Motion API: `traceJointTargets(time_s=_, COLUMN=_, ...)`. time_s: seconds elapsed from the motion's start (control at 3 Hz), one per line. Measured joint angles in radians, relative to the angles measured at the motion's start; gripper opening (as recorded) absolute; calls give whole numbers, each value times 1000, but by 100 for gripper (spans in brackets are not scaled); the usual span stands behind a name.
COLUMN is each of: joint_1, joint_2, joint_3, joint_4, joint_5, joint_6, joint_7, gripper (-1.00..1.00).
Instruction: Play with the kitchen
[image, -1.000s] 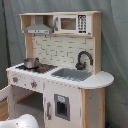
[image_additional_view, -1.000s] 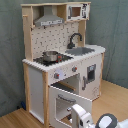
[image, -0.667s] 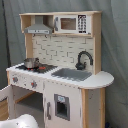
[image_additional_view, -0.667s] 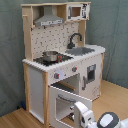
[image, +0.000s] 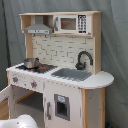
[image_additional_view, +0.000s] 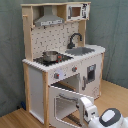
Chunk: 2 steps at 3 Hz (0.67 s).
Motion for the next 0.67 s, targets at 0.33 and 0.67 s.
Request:
traceJointTargets(time_s=0.33, joint_1=23, joint_2=0, joint_3=3, joint_4=-59, joint_5=70, joint_6=-34, joint_7=5, gripper=-100)
traceJointTargets(time_s=0.67, joint_1=28, joint_2=-1, joint_3=10, joint_4=-88, joint_5=98, joint_6=-34, joint_7=16, gripper=-100)
